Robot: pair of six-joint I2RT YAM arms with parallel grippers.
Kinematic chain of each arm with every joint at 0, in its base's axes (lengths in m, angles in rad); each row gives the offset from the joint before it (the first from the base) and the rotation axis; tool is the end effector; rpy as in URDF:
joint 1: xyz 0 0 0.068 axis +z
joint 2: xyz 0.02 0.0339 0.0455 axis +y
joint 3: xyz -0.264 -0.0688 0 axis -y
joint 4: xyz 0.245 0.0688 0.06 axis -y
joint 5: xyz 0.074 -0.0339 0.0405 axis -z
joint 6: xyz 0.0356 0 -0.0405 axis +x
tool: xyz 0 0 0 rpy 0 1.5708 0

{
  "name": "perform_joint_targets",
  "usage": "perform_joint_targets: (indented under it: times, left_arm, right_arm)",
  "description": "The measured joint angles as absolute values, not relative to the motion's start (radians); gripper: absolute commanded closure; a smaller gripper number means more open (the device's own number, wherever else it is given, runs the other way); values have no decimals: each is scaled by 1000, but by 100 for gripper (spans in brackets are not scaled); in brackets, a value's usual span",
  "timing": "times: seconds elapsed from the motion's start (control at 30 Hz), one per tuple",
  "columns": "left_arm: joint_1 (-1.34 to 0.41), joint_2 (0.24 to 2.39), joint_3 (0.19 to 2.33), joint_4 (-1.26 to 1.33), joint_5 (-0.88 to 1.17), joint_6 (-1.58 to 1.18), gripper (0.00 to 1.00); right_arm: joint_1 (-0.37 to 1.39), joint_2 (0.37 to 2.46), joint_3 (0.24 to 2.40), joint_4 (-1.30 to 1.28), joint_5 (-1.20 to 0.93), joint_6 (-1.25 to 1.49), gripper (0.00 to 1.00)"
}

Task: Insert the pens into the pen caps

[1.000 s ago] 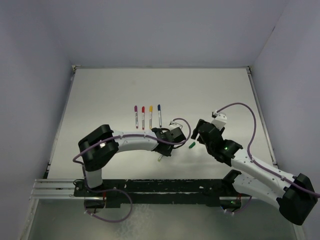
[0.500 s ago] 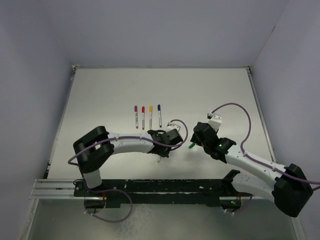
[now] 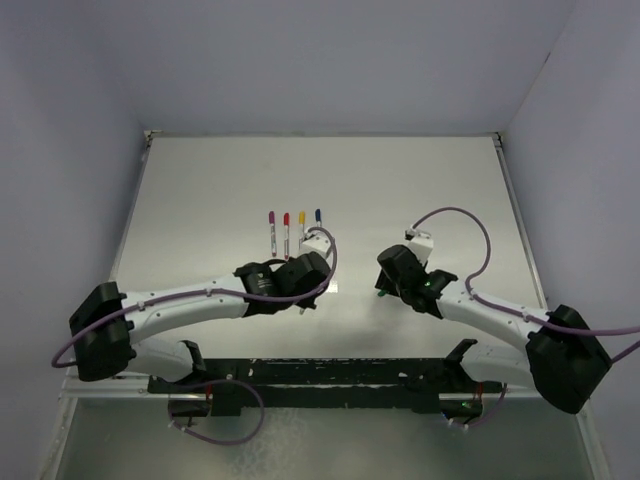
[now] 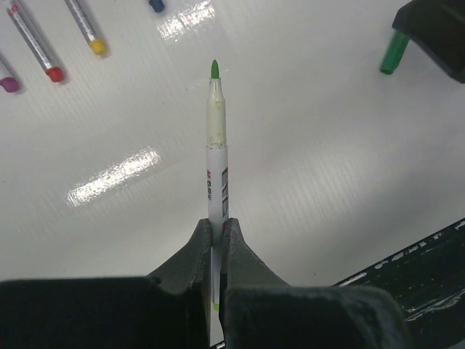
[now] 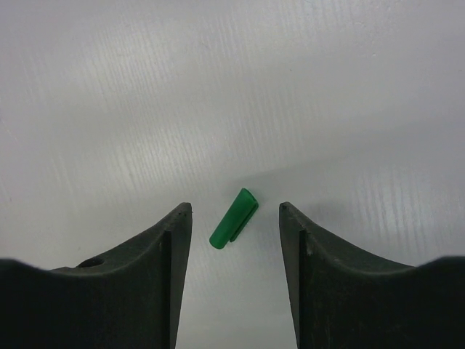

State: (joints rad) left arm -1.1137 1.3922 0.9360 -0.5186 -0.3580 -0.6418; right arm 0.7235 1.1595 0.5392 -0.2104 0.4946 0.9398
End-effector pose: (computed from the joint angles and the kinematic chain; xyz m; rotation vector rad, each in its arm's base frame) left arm 0.1347 -0.2455 0.2304 0.4453 2.4414 -0.2990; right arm 0.1759 0.1328 0.1841 0.4684 2.2441 0.2661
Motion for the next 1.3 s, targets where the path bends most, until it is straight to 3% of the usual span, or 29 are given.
perform_joint_targets:
  times: [0.23,0.63,0.87,1.3]
  left_arm:
    - [-1114,1245,872,-501,-402,-624,100]
    - [-1114,1245,854,-500,-411,-624,100]
    - [-1114,1245,854,-490,-417,-624,100]
    - [-1114,1241,854,-486,-424,-624,100]
  right_arm:
    - [723,1227,544,-206,464,960,48]
    - [725,1301,562,-177,418,978,58]
    - [728,1341,586,-173,400,979,69]
    - [749,1327,589,-236,386,983,75]
